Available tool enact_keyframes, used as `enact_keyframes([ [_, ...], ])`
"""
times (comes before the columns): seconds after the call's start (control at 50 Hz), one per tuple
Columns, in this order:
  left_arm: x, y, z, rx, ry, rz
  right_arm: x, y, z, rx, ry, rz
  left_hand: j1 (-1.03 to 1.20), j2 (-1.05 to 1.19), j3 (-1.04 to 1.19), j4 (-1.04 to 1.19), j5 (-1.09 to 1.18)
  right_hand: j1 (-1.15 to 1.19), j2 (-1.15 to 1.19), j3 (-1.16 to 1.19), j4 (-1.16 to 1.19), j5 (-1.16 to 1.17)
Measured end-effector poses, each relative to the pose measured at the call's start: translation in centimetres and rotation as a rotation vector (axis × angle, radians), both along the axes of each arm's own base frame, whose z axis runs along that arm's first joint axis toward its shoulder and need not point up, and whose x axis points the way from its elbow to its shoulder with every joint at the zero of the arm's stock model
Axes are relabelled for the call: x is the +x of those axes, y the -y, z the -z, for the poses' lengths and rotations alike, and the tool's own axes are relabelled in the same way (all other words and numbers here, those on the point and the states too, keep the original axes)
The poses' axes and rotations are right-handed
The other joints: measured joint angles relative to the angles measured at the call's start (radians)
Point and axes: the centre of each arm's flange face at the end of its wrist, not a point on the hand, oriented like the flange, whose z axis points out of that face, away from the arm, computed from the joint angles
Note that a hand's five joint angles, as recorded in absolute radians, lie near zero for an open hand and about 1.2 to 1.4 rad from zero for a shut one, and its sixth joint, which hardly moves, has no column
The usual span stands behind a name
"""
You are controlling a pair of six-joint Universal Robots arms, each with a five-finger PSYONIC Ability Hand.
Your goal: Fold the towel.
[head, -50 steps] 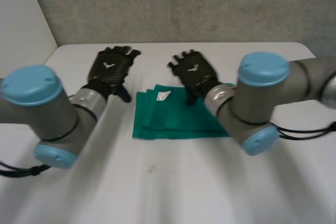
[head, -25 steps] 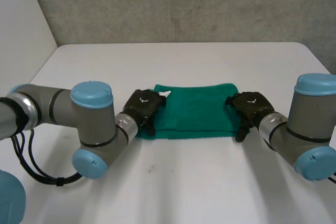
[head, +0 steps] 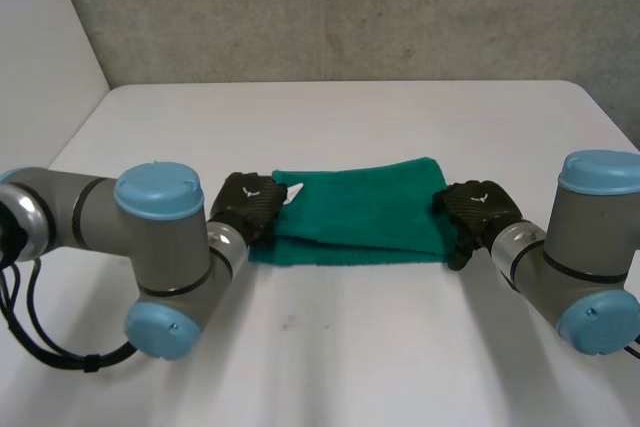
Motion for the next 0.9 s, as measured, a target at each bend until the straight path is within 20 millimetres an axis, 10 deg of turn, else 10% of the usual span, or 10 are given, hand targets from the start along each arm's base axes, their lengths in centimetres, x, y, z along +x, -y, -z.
enact_keyframes([
  [0.32,0.6,-1.7,0.5,0.023,0.017,0.006,-0.1,0.4,0.2,-0.011,0.004,0.022,-0.503,-0.573,-0.563,-0.575,-0.555,0.18,0.225,0.222,0.213,0.203],
  [0.48,0.8,-1.6,-1.6,-0.015,-0.007,-0.007,-0.3,0.5,0.0,-0.013,0.008,0.05,-0.608,-0.669,-0.656,-0.676,-0.654,0.498,0.694,0.698,0.703,0.675],
  [0.68,2.9,-1.9,-5.1,-0.061,-0.051,-0.05,-0.1,1.9,-4.9,-0.193,-0.047,0.085,-0.733,-0.814,-0.8,-0.814,-0.797,0.498,0.694,0.699,0.705,0.686],
  [0.9,3.8,-1.7,-6.4,-0.088,-0.07,-0.072,11.7,-4.4,-7.0,-0.334,-0.014,-0.409,-0.801,-0.886,-0.871,-0.886,-0.872,0.513,0.694,0.701,0.706,0.695],
])
